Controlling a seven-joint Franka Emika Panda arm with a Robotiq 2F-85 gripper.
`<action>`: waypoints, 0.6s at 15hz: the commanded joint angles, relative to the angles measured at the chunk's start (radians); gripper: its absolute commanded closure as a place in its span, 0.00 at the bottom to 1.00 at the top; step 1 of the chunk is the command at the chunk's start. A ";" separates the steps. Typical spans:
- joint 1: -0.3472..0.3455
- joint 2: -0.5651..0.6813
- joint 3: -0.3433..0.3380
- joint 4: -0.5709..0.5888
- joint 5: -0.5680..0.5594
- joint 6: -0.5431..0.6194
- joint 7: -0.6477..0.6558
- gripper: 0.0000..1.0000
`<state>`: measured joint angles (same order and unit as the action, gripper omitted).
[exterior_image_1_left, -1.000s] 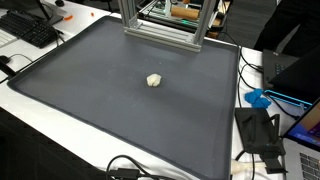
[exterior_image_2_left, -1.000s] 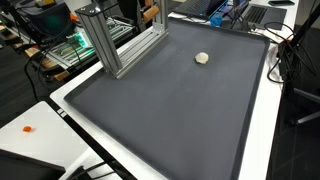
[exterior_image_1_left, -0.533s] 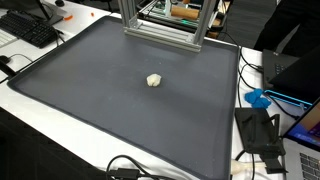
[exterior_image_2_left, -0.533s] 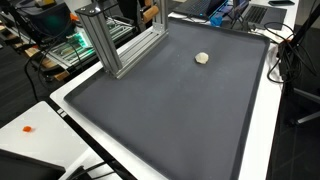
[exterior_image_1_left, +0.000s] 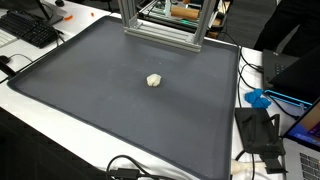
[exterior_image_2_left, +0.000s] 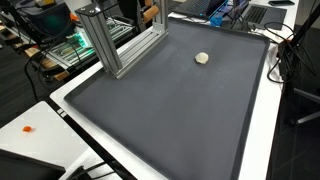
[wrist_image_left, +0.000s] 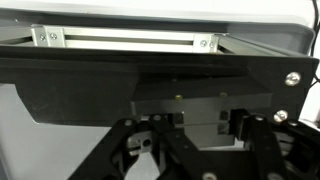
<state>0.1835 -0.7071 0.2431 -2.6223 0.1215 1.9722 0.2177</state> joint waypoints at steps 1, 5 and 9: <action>0.019 -0.010 -0.005 -0.003 0.005 -0.025 -0.024 0.17; 0.028 -0.009 -0.004 -0.001 0.003 -0.029 -0.036 0.42; 0.025 -0.013 -0.007 0.006 -0.012 -0.040 -0.045 0.69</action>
<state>0.1960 -0.7097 0.2391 -2.6154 0.1068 1.9554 0.1864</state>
